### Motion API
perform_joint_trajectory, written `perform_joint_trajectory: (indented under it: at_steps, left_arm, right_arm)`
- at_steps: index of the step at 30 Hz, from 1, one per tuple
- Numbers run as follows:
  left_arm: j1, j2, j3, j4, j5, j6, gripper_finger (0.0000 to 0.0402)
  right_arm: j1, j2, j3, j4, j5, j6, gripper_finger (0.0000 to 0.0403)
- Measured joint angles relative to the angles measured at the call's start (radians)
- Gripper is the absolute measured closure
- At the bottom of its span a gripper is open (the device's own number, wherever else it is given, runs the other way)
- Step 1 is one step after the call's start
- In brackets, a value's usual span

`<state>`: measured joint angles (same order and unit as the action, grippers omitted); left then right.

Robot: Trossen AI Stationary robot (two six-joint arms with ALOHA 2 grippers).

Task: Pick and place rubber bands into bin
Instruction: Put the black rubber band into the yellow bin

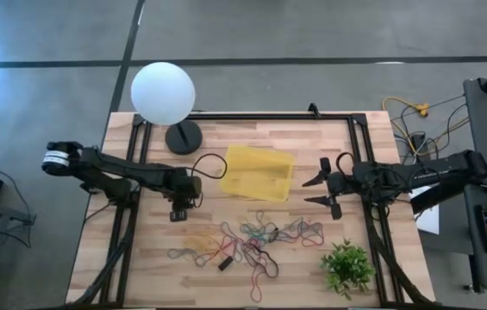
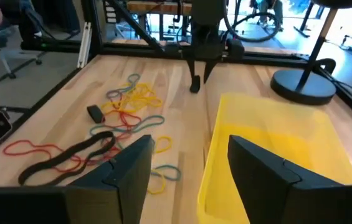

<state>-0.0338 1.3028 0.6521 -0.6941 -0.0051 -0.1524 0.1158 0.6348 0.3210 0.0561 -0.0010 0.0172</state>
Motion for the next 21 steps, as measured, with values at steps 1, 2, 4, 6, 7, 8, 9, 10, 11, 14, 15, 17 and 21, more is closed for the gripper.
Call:
perform_joint_trajectory:
  at_steps: [1, 2, 4, 6, 7, 8, 9, 10, 11, 14, 15, 17, 21]
  left_arm:
    - [0.0, -0.003, -0.001, 0.006, 0.0, -0.012, 0.0288]
    - [0.0, -0.009, -0.003, 0.005, 0.001, -0.024, 0.0288]
    - [-0.001, -0.014, -0.004, -0.001, 0.007, -0.043, 0.0288]
    - [-0.006, -0.023, -0.005, -0.01, 0.012, -0.057, 0.0288]
    - [-0.01, -0.024, -0.005, -0.014, 0.011, -0.065, 0.0288]
    - [-0.012, -0.023, -0.005, -0.015, 0.012, -0.073, 0.0288]
    - [-0.014, -0.022, -0.007, -0.019, 0.012, -0.077, 0.0288]
    - [-0.017, -0.022, -0.013, -0.027, 0.012, -0.079, 0.0288]
    - [-0.021, -0.019, -0.018, -0.03, 0.012, -0.083, 0.0288]
    - [-0.029, 0.0, -0.029, -0.032, 0.011, -0.102, 0.0288]
    - [-0.031, 0.004, -0.03, -0.032, 0.011, -0.104, 0.0288]
    - [-0.034, 0.017, -0.03, -0.027, 0.006, -0.104, 0.0288]
    - [-0.034, 0.025, -0.03, -0.025, 0.003, -0.104, 0.0288]
  right_arm:
    - [0.0, -0.007, -0.009, 0.013, 0.0, -0.001, 0.0204]
    - [0.0, -0.013, -0.016, 0.037, 0.0, 0.0, 0.0204]
    - [0.0, -0.032, -0.032, 0.049, 0.0, 0.002, 0.0204]
    - [0.0, -0.04, -0.041, 0.071, -0.004, 0.003, 0.0204]
    - [0.0, -0.045, -0.048, 0.077, -0.004, 0.006, 0.0204]
    - [0.0, -0.05, -0.054, 0.08, -0.005, 0.006, 0.0204]
    - [0.002, -0.052, -0.06, 0.087, -0.007, 0.007, 0.0204]
    - [0.005, -0.051, -0.063, 0.093, -0.008, 0.007, 0.0204]
    - [0.006, -0.051, -0.065, 0.093, -0.007, 0.007, 0.0204]
    - [0.007, -0.05, -0.066, 0.097, -0.008, 0.015, 0.0204]
    - [0.006, -0.05, -0.066, 0.097, -0.008, 0.015, 0.0204]
    - [0.007, -0.051, -0.066, 0.099, -0.008, 0.011, 0.0204]
    - [0.007, -0.051, -0.066, 0.105, -0.008, 0.009, 0.0204]
